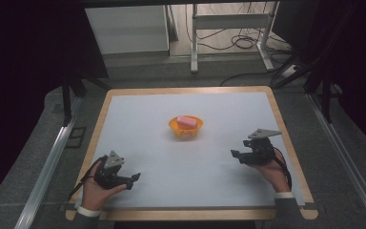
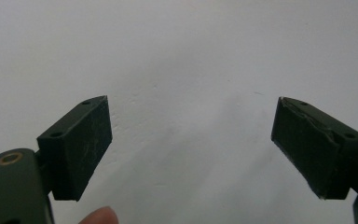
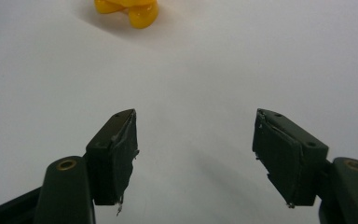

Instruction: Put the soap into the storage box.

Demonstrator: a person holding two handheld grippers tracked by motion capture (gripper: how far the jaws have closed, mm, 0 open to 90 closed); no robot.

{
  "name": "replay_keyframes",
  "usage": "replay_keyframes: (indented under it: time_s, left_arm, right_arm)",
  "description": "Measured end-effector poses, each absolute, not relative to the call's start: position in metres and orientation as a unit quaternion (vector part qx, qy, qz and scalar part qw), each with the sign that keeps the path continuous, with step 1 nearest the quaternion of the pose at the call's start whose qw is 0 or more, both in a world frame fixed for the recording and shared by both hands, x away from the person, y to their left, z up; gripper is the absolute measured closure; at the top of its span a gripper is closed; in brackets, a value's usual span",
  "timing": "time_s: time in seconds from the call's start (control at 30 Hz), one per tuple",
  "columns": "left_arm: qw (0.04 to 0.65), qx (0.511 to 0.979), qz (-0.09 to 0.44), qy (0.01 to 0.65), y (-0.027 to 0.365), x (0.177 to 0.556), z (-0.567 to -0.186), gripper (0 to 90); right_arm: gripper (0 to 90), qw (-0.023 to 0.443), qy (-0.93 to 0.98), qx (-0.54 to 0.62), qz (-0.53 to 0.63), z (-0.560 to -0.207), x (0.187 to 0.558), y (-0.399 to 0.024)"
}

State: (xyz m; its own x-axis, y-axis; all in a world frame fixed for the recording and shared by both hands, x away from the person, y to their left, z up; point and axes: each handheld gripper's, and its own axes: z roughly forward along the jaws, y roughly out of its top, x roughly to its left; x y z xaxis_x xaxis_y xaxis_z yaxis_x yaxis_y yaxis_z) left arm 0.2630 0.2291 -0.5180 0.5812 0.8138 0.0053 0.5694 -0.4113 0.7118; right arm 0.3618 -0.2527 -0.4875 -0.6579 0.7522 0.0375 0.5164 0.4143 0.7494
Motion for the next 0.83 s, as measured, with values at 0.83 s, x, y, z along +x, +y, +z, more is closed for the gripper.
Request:
replay_keyframes:
  time_s: [0.83]
  left_arm:
    - [0.341, 0.822, 0.178, 0.421, 0.228, 0.263, -0.518, 12.8]
  right_arm:
    - [27.1, 0.167, 0.814, 0.403, 0.382, -0.492, 0.351, -0.267]
